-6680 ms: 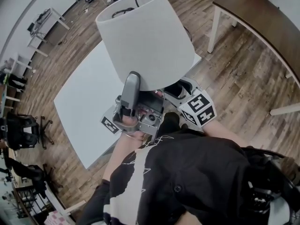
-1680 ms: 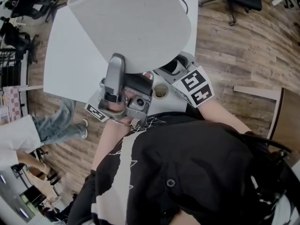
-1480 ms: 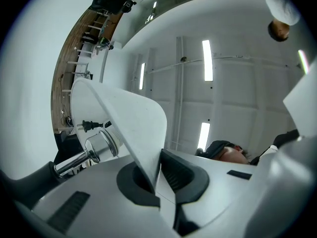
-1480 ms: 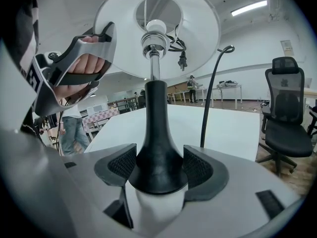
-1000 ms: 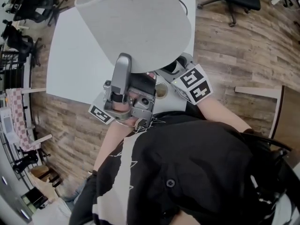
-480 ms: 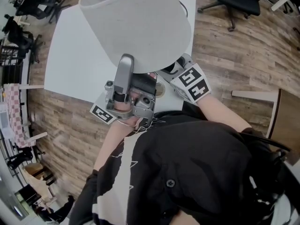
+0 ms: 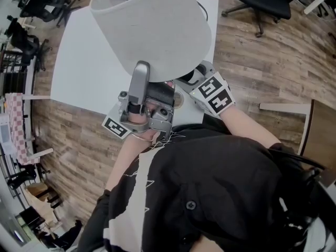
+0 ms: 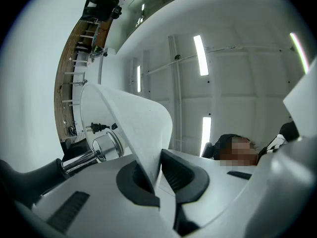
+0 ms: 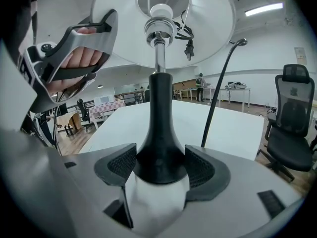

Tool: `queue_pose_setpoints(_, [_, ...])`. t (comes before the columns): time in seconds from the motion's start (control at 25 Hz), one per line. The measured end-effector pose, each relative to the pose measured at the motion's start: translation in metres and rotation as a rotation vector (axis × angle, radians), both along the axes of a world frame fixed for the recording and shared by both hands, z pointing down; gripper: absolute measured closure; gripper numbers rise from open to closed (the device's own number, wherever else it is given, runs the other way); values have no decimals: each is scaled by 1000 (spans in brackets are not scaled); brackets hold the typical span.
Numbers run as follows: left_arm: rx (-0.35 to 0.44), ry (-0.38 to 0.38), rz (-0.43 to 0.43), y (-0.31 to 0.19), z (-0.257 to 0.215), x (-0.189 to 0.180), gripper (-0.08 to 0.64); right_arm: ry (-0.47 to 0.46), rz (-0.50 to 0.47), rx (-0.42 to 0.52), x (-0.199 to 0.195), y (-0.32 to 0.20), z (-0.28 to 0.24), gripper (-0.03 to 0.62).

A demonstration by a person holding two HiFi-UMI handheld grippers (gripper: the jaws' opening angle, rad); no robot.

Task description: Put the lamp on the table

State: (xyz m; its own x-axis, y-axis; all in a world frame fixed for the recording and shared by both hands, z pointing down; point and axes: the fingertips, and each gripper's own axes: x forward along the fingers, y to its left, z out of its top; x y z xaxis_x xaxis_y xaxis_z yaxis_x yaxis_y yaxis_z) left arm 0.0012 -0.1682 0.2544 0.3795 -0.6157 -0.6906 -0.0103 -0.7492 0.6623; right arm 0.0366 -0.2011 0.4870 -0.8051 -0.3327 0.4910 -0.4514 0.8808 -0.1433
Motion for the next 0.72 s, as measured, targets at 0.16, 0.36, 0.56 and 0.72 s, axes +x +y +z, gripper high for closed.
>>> queue_pose_setpoints(0.16, [-8,36,-22,-2,2,-4,543,14,20,13,13,4,2,293])
queue_pose_setpoints(0.36, [-10,97,-61,0,1,-20,543,-15,84,-42,31,5,0,293])
queue_pose_setpoints(0.56, [-4,97,-64,3,2,-20,543,-16,113,-63,45,9,0,295])
queue_pose_setpoints(0.72, [-1,72,-47,6,2,-10,541,-12,129,-65,55,13,-1,295])
